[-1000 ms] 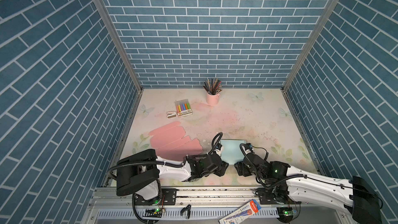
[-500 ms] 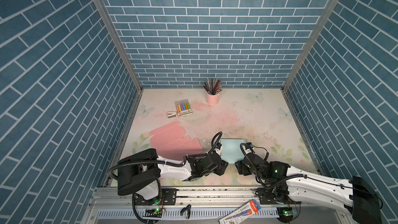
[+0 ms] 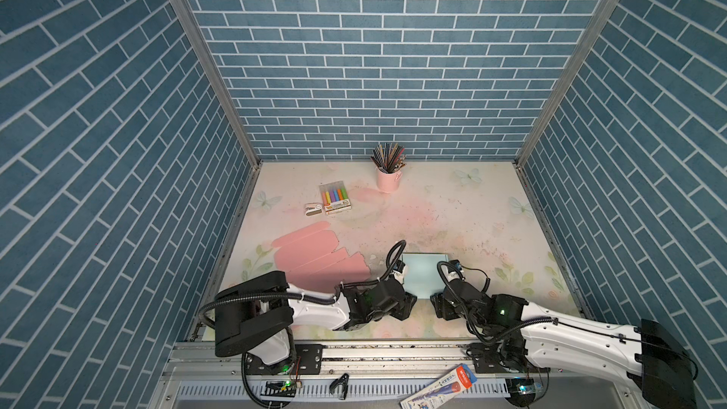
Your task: Fold the paper box
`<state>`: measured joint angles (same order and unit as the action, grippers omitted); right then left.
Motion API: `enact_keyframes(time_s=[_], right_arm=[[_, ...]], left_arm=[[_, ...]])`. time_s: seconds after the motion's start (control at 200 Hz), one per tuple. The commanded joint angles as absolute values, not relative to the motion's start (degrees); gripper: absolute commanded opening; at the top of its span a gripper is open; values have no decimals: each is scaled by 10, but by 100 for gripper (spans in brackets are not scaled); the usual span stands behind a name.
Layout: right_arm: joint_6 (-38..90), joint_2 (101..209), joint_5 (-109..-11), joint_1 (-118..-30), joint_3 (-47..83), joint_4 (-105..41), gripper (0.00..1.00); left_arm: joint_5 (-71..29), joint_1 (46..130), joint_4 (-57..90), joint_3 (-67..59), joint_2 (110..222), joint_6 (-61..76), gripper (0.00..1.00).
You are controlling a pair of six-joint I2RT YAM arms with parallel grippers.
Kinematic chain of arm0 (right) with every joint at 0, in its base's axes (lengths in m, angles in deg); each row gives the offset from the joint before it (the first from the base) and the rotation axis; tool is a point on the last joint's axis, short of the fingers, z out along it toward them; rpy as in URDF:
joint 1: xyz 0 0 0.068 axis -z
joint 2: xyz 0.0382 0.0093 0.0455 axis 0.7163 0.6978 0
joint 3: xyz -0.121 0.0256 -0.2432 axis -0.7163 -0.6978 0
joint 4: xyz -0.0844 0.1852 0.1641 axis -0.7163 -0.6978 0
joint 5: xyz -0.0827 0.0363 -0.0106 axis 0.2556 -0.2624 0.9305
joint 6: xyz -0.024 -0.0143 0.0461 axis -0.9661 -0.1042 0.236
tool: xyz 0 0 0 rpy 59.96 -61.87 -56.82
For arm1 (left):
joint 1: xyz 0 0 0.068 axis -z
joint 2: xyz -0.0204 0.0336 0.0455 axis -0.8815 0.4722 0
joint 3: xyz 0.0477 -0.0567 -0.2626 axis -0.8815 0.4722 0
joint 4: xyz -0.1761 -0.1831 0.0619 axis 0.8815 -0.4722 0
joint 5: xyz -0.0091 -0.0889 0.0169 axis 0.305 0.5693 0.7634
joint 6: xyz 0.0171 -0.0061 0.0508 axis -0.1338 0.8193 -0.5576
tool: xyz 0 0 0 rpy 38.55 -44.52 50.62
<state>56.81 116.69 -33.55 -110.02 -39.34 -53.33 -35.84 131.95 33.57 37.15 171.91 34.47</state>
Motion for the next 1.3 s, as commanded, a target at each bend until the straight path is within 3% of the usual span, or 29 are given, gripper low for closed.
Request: enact_keyframes(time_s=[0.0,0.305,0.65,0.935,1.295], right_arm=[[550,1164,-320,-1088,-392,-528,72],[528,1174,-333,-1064,-394,-513,70],[519,1168,-331,-1061,-394,-514,70],[514,1177,-333,-1059,-394,-503,70],[504,1192,-338,-1041,-401,-489,70]], left_arm=[[-368,1312,347,363,1728,341,55],[-366,1302,328,372,1709,333,58],[-326,1220,275,336,1661,244,67],[-258,1127,302,239,1777,186,70],[-226,1110,317,184,1883,174,70]])
